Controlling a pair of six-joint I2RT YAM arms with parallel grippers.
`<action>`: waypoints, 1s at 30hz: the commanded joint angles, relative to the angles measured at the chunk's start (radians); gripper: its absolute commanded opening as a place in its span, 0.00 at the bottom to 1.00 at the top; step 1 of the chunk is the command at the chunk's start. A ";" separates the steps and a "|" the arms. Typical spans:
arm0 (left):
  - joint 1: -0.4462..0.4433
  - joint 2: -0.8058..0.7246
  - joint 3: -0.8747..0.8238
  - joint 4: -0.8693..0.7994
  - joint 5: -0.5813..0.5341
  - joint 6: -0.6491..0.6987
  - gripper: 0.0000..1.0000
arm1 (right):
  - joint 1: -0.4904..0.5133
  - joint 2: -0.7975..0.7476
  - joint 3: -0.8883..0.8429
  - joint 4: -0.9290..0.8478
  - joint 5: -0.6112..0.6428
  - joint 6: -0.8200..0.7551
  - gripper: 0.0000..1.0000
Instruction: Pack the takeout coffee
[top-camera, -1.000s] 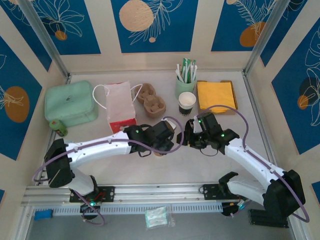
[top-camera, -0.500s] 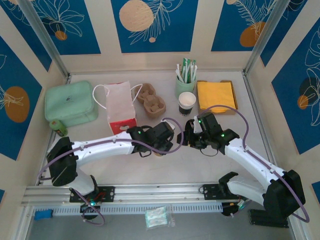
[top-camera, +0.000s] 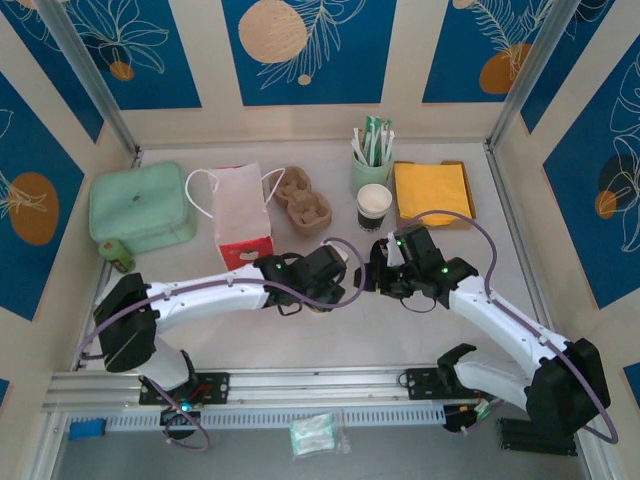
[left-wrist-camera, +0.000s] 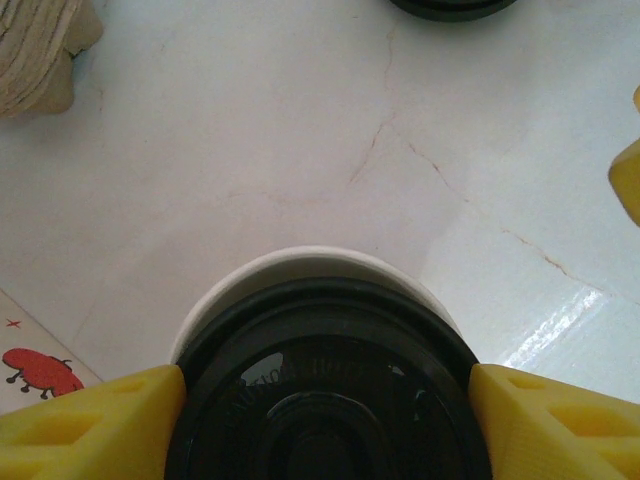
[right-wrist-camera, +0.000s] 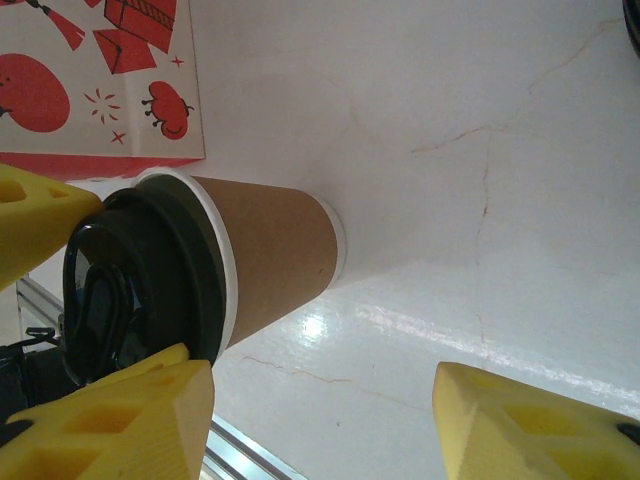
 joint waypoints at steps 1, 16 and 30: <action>0.006 0.017 -0.016 0.019 0.020 -0.001 0.73 | -0.006 0.004 0.012 -0.022 -0.002 -0.014 0.60; 0.008 0.014 -0.022 0.015 0.005 -0.006 0.90 | -0.008 0.005 0.032 -0.032 -0.012 -0.019 0.61; 0.056 -0.095 0.026 0.019 0.067 -0.030 0.99 | 0.000 0.020 0.102 -0.073 -0.017 -0.047 0.66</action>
